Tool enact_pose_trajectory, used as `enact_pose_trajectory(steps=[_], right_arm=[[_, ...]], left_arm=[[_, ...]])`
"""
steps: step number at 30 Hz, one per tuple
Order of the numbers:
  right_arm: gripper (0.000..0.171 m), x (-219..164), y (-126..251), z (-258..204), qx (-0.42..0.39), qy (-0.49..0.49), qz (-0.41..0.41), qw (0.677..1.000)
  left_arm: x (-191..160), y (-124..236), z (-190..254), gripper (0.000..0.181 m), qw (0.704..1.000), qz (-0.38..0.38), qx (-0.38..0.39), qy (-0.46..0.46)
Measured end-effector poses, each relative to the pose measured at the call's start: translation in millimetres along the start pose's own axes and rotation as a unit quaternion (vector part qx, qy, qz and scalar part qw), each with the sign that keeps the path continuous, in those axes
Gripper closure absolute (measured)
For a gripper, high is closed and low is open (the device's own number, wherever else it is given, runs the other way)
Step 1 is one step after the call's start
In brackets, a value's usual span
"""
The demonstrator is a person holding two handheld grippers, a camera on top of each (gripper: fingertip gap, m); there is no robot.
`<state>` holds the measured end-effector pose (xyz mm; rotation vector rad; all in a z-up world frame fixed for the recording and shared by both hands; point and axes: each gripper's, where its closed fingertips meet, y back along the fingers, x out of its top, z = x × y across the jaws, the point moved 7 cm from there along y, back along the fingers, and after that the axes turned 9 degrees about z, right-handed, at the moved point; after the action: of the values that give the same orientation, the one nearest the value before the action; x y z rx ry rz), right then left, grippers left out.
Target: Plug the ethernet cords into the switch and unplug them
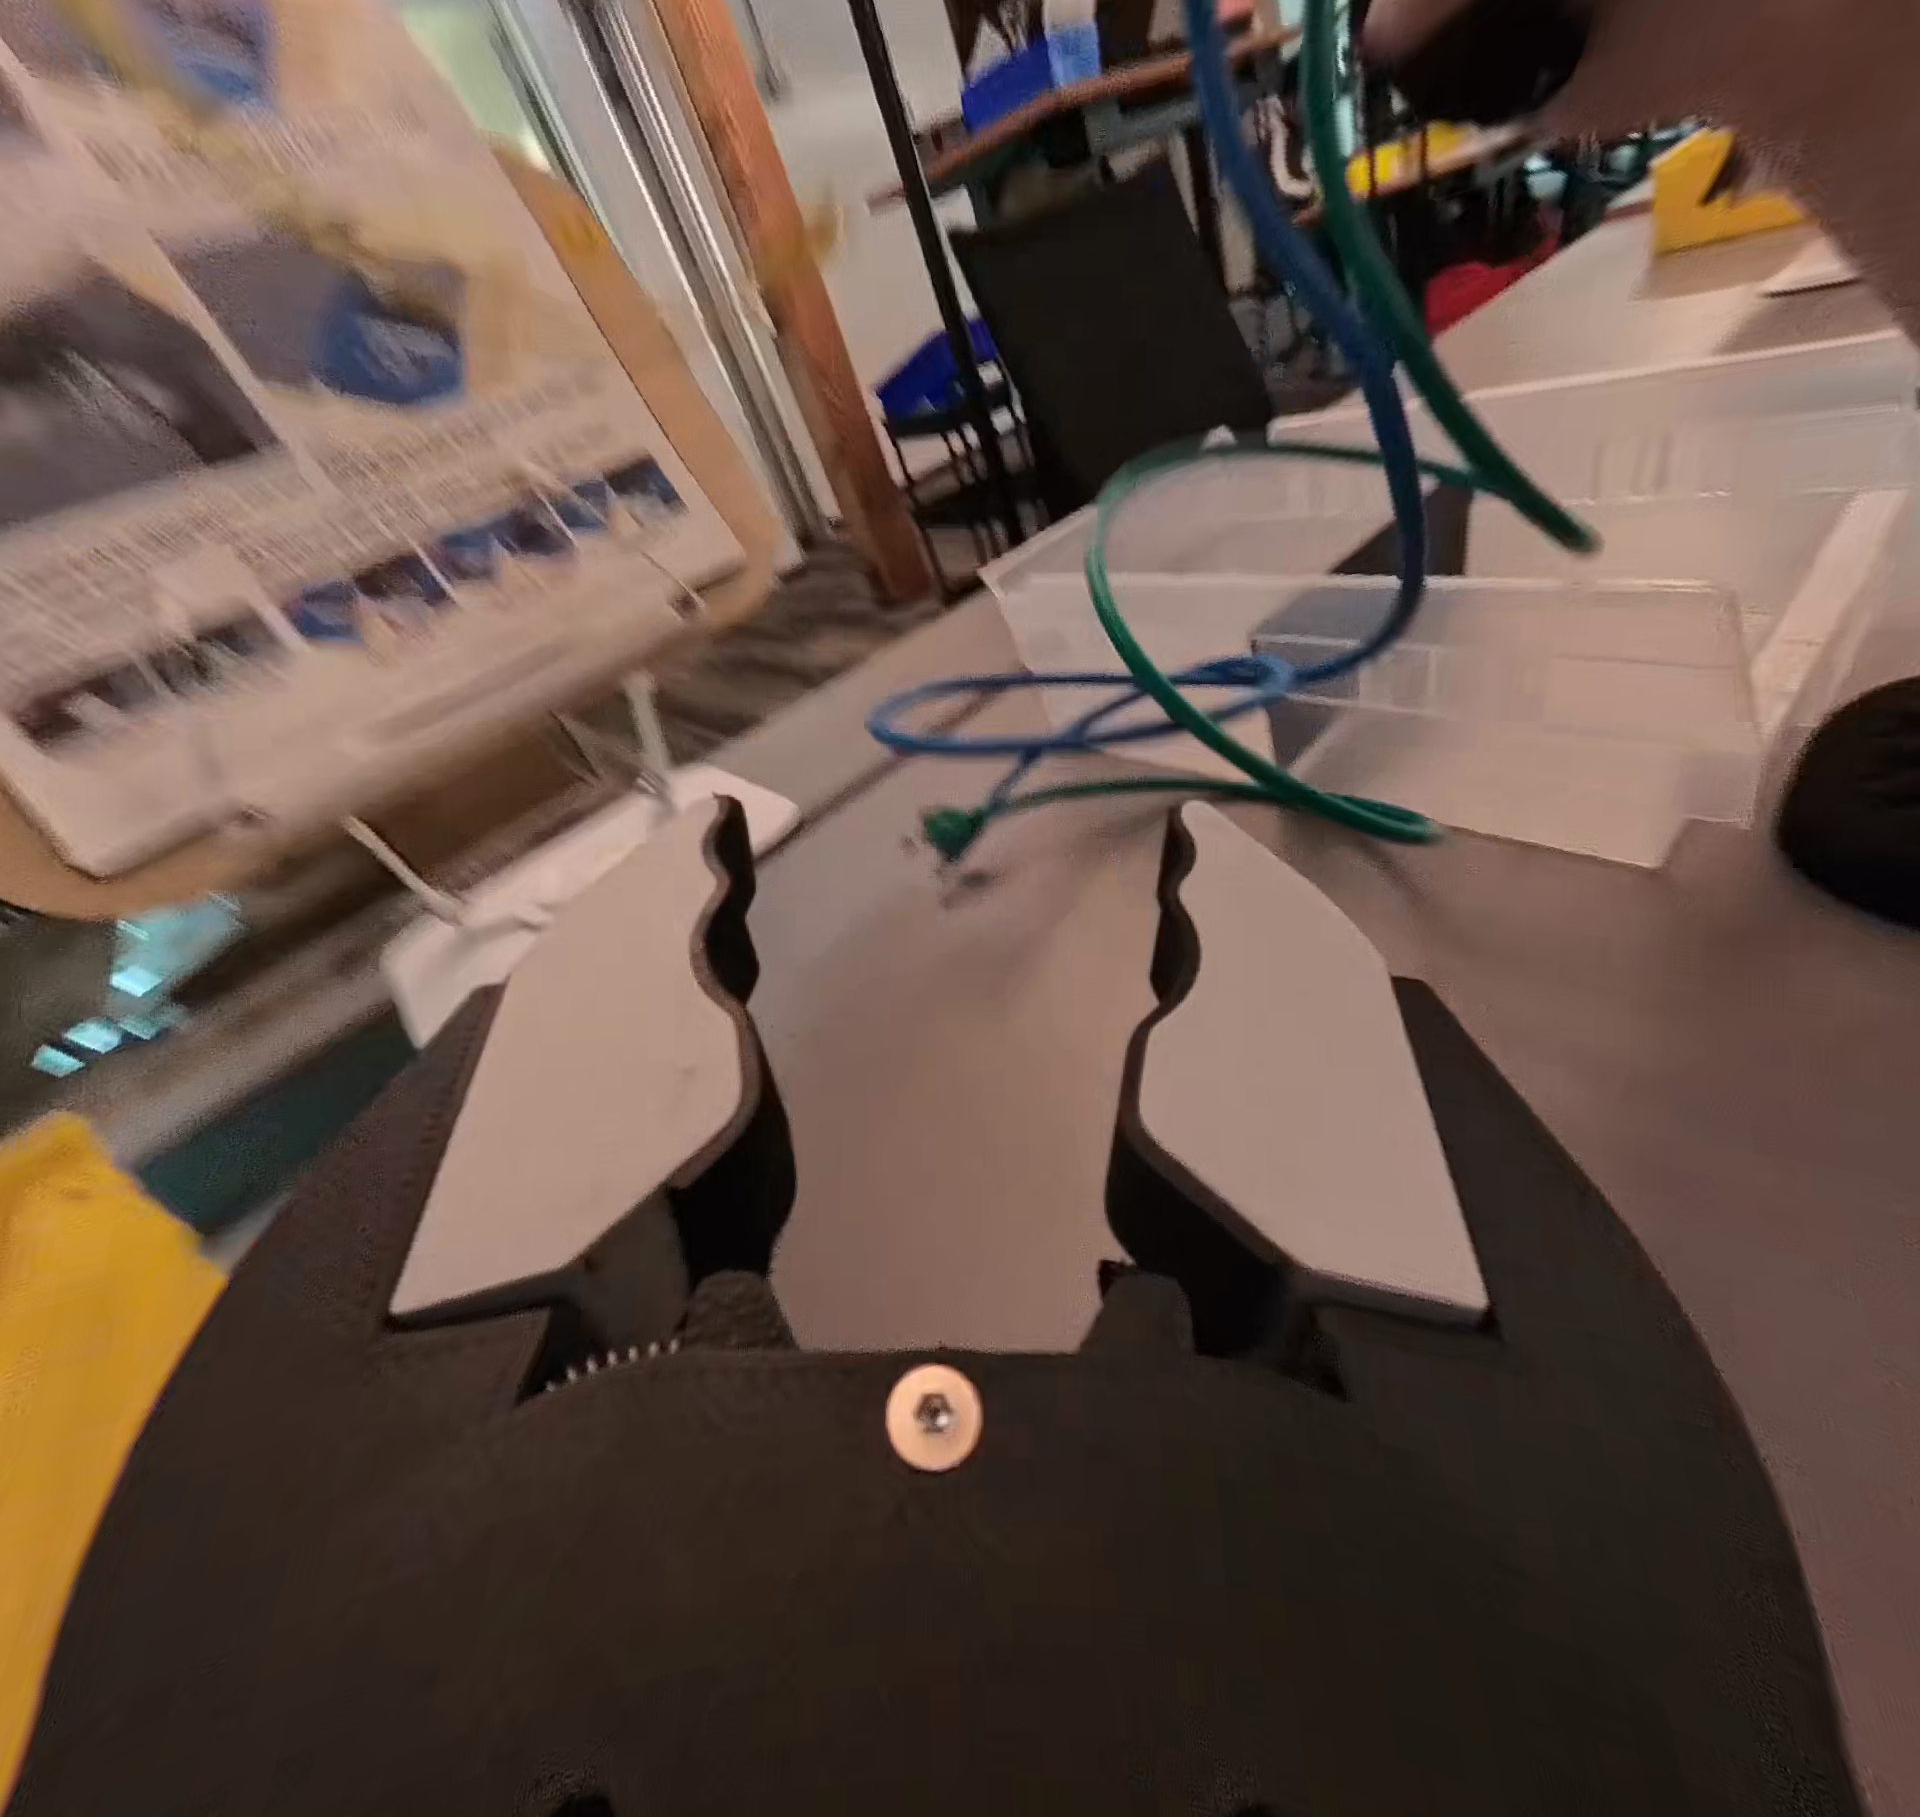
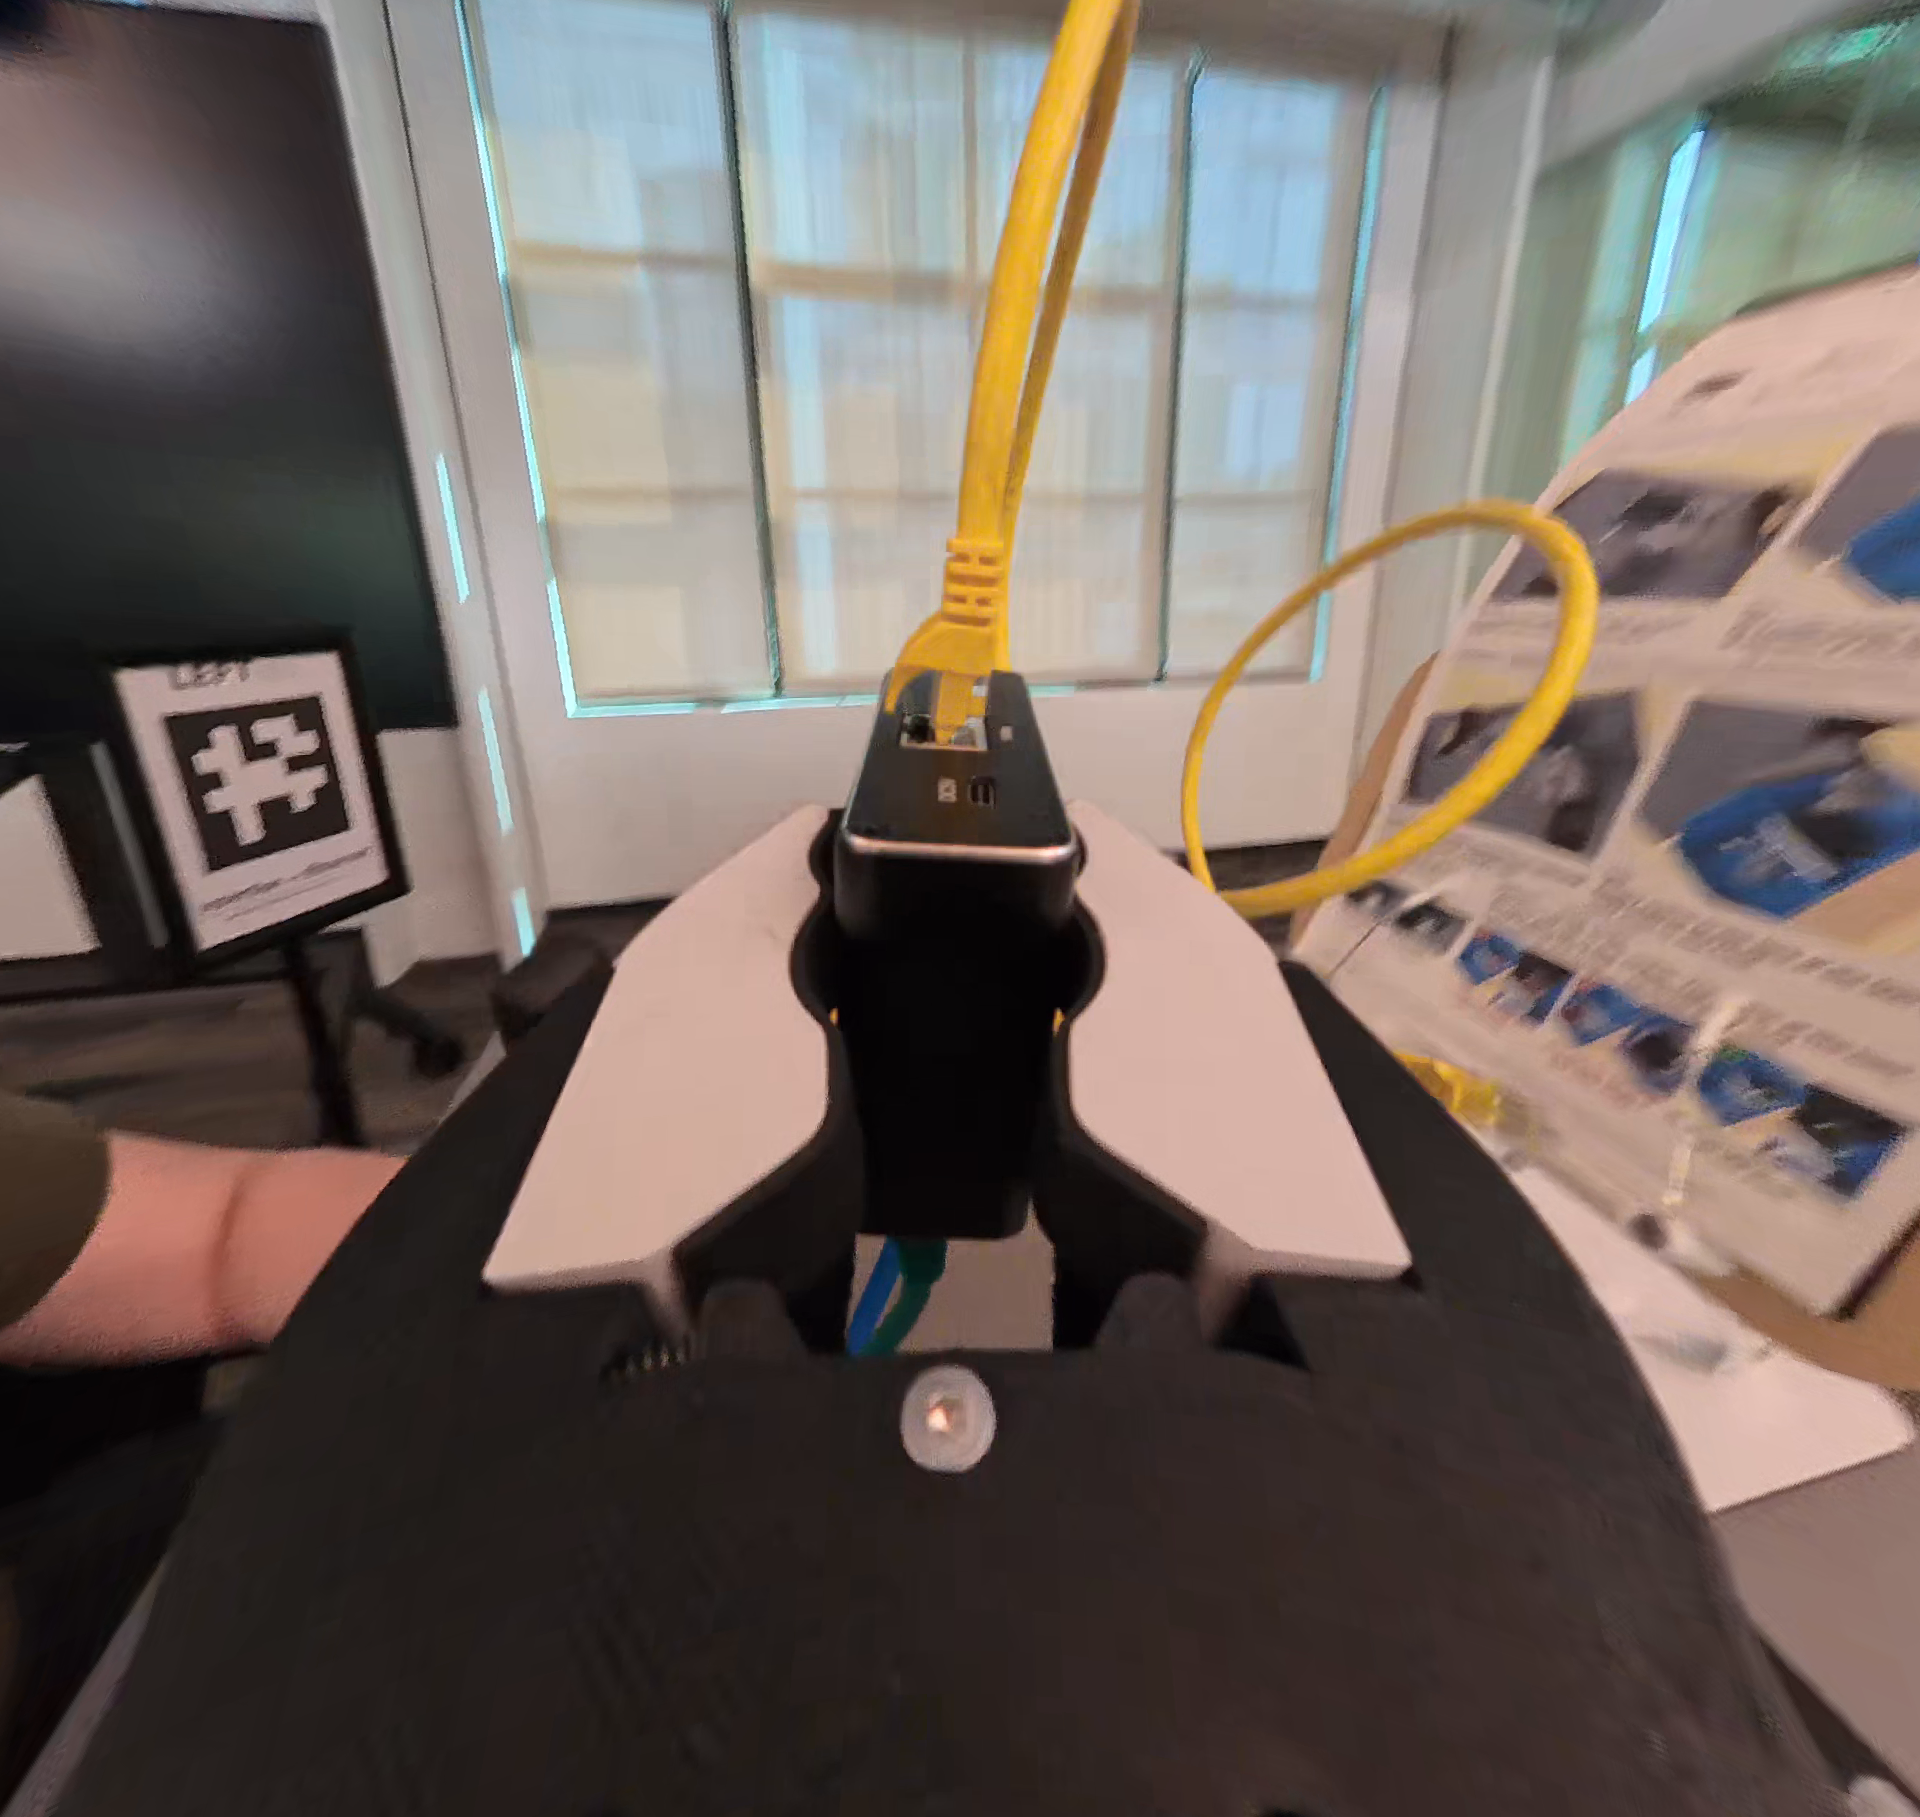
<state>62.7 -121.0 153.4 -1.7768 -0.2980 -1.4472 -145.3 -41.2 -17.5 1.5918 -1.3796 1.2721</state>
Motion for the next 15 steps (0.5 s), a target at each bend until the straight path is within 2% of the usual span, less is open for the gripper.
enact_pose_trajectory(steps=[3, 6, 10, 15], right_arm=[[0.134, 17, 13, -1, -0.009, 0.028, 0.026, 0.999], [0.134, 18, 14, -3, -0.012, 0.05, 0.02, 0.998], [0.134, 16, 6, -11, -0.011, 0.054, 0.0, 0.998], [0.134, 15, -2, -26, -0.01, 0.079, -0.007, 0.997]], left_arm=[[-30, -14, 12, 0.11, 0.996, -0.047, -0.035, 0.064], [-51, -28, 26, 0.12, 0.992, -0.088, -0.051, 0.076], [-49, -38, 39, 0.134, 0.993, -0.078, -0.071, 0.061], [-49, -36, 47, 0.138, 0.993, -0.077, -0.089, 0.027]])
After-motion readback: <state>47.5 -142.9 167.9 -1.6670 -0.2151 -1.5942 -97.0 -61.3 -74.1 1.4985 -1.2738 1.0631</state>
